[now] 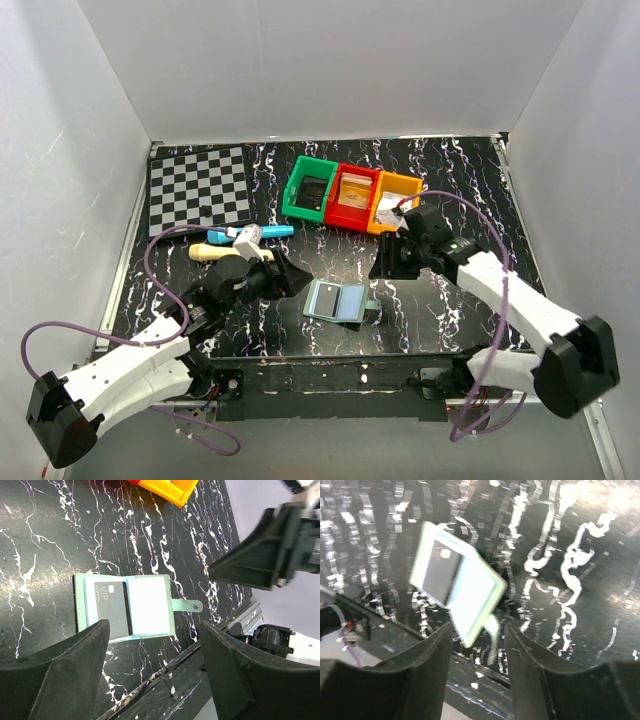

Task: Take the credit cards out of the card holder
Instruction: Open the card holder at the center of the board.

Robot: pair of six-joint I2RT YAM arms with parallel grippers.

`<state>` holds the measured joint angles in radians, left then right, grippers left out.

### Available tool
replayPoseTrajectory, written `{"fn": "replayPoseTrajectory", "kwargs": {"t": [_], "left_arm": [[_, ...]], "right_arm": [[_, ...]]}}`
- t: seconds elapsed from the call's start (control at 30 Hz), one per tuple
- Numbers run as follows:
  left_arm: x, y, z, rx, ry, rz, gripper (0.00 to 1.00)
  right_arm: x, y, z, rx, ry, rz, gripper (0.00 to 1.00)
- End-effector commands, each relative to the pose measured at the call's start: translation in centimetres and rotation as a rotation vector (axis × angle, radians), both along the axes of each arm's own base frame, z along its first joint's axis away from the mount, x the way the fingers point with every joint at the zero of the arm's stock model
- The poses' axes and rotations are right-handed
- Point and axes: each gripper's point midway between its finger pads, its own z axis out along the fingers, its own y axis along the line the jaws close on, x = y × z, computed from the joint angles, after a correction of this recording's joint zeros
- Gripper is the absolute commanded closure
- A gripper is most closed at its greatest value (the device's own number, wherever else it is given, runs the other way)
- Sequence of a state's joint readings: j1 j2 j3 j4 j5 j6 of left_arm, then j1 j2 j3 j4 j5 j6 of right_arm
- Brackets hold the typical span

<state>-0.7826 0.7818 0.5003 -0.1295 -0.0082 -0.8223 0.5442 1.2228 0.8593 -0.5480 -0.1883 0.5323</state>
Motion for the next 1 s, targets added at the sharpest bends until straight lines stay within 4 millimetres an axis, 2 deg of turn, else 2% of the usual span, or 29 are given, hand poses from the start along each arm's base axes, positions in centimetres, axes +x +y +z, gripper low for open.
{"fn": "replayPoseTrajectory", "kwargs": {"t": [0.0, 0.03, 0.1, 0.23, 0.4, 0.47, 0.63, 0.97], "left_arm": [[0.4, -0.1, 0.3, -0.001, -0.029, 0.005, 0.28], [0.5, -0.1, 0.2, 0.0, -0.028, 0.004, 0.28], [0.5, -0.4, 0.1, 0.002, -0.019, -0.003, 0.28], [0.2, -1.2, -0.2, -0.003, -0.004, -0.046, 0.3], [-0.2, -2.5, -0.3, -0.01, 0.017, -0.116, 0.54], [-0.3, -3.0, -0.5, -0.01, 0.03, -0.139, 0.58], [-0.2, -3.6, -1.4, -0.004, 0.061, -0.152, 0.62], [-0.1, -3.6, -2.9, 0.035, 0.093, -0.15, 0.62]], "right_arm": [[-2.0, 2.5, 4.8, 0.099, -0.114, 0.14, 0.53], [-2.5, 3.5, 5.2, 0.129, -0.12, 0.173, 0.59], [-4.2, 5.8, 5.2, 0.175, -0.101, 0.266, 0.64], [-5.1, 7.4, 2.6, 0.179, 0.006, 0.298, 0.69], [-4.9, 6.2, -1.7, 0.075, 0.091, 0.25, 0.71], [-4.6, 5.3, -3.3, 0.037, 0.103, 0.219, 0.71], [-4.5, 4.0, -6.4, -0.011, 0.169, 0.187, 0.72], [-2.7, 3.7, -8.5, -0.057, 0.202, 0.155, 0.73]]}}
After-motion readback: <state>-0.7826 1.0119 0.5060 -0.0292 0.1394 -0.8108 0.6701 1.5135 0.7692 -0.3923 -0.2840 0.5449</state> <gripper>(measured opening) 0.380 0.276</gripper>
